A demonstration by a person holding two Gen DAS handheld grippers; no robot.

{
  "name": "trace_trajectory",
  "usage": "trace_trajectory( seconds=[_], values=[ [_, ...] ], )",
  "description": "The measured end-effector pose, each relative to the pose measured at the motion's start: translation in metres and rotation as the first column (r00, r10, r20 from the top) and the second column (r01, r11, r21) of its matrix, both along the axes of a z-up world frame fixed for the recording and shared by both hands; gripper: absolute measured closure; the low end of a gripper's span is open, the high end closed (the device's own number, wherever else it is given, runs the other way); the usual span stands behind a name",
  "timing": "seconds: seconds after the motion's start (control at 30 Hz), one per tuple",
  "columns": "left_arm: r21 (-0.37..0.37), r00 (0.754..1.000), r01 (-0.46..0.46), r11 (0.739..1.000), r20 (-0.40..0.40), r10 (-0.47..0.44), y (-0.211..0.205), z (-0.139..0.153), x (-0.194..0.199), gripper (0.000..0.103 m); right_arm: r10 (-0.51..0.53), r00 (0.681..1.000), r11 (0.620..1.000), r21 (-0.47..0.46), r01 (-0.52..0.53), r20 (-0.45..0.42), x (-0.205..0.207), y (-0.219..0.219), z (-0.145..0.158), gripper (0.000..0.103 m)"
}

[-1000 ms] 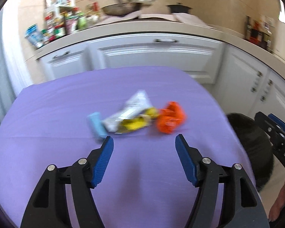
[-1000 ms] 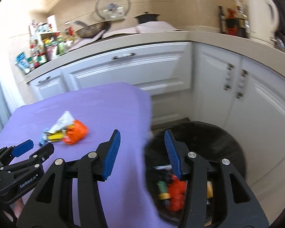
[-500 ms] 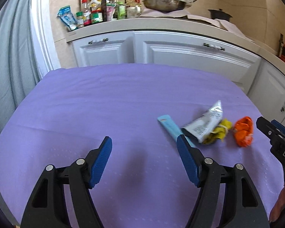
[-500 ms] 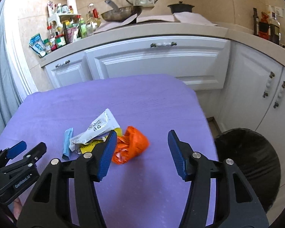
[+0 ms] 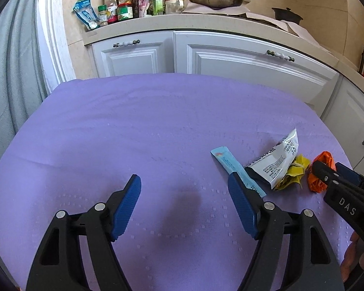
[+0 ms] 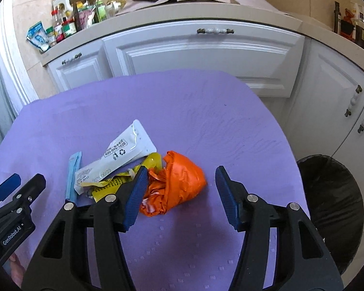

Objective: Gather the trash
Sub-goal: 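Close the right tool on the orange plastic bag while the left tool grasps the blue tube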

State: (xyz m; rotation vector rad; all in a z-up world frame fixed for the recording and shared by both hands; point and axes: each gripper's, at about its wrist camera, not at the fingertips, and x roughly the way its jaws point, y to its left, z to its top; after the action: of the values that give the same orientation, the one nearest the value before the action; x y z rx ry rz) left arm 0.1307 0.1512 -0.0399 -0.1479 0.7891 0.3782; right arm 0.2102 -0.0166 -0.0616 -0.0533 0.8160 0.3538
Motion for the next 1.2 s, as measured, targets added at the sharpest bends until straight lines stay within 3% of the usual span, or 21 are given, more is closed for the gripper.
trace_trajectory(
  seconds=[0.2, 0.57, 0.73, 0.97, 1.2],
  values=[
    [-0.013, 1.000, 0.006, 1.000, -0.005, -0.006, -0.003, -0.001, 0.002, 0.030, 0.023, 0.999, 1.000, 0.013, -0.023, -0.029, 0.001, 0.001, -0.003, 0.057],
    [-0.024, 0.999, 0.051, 0.998, -0.014, -0.051, -0.022, -0.003, 0.011, 0.029, 0.007, 0.998, 1.000, -0.020, -0.006, 0.056, -0.008, -0.016, 0.010, 0.057],
    [-0.023, 0.998, 0.058, 0.998, -0.033, -0.059, -0.027, -0.008, 0.018, 0.029, -0.006, 0.998, 1.000, -0.004, 0.006, 0.059, -0.007, -0.024, 0.011, 0.057],
    [0.033, 0.996, 0.045, 0.998, -0.077, -0.042, -0.023, -0.016, 0.019, 0.029, -0.008, 0.998, 1.000, 0.007, 0.007, 0.057, -0.006, -0.026, 0.012, 0.057],
    [0.004, 0.997, 0.047, 0.999, -0.065, -0.047, -0.017, -0.014, 0.018, 0.029, -0.007, 0.998, 1.000, 0.011, 0.006, 0.059, -0.008, -0.028, 0.012, 0.057]
  ],
)
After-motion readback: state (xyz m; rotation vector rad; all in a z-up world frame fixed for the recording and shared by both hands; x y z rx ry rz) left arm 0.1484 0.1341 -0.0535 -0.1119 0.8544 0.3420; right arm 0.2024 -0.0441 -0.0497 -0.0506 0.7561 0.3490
